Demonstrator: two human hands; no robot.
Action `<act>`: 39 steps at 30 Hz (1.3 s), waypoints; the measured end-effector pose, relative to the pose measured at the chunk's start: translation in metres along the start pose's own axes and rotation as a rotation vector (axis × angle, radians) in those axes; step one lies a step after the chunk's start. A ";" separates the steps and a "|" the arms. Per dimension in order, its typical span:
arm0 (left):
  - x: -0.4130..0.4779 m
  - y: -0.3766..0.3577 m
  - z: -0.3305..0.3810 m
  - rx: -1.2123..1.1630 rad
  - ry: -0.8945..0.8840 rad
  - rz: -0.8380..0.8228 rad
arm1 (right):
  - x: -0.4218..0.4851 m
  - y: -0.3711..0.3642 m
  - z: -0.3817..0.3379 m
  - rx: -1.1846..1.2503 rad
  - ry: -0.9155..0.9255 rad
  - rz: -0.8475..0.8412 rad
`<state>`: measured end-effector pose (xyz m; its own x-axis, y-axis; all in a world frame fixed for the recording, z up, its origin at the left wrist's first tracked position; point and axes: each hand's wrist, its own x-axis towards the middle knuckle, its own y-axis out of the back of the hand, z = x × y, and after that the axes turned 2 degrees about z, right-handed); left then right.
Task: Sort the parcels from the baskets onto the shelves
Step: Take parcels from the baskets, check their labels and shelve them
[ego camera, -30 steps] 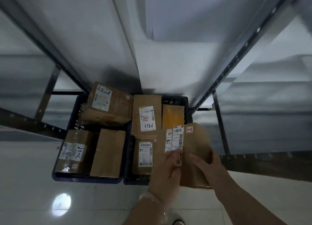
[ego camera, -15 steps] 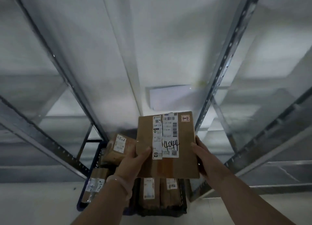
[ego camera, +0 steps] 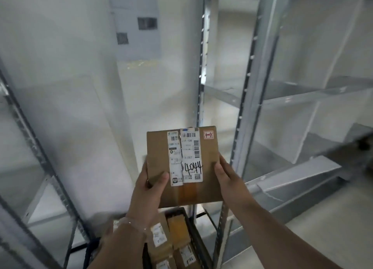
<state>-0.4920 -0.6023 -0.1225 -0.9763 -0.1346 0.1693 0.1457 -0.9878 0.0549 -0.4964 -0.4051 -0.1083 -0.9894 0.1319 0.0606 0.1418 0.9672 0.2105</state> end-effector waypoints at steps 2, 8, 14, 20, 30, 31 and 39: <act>-0.010 -0.015 0.024 -0.029 -0.040 -0.022 | -0.015 0.024 -0.013 0.020 0.076 0.060; -0.038 -0.074 0.079 -0.098 -0.174 -0.143 | -0.060 0.106 -0.049 0.049 0.251 0.177; -0.066 -0.154 0.127 -0.159 -0.261 -0.256 | -0.092 0.198 -0.068 0.060 0.329 0.288; -0.106 -0.274 0.159 -0.253 -0.322 -0.330 | -0.120 0.323 -0.060 -0.023 0.389 0.380; -0.165 -0.462 0.170 -0.311 -0.335 -0.466 | -0.162 0.512 -0.022 -0.069 0.376 0.544; -0.168 -0.476 0.169 -0.313 -0.330 -0.479 | -0.162 0.524 -0.017 -0.076 0.364 0.550; -0.144 -0.576 0.161 -0.294 -0.309 -0.540 | -0.123 0.600 0.019 -0.021 0.358 0.601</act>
<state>-0.4099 -0.0015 -0.0196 -0.8035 0.3675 0.4683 -0.4403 -0.8963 -0.0521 -0.2901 0.1630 -0.0080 -0.6689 0.5595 0.4894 0.6655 0.7441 0.0588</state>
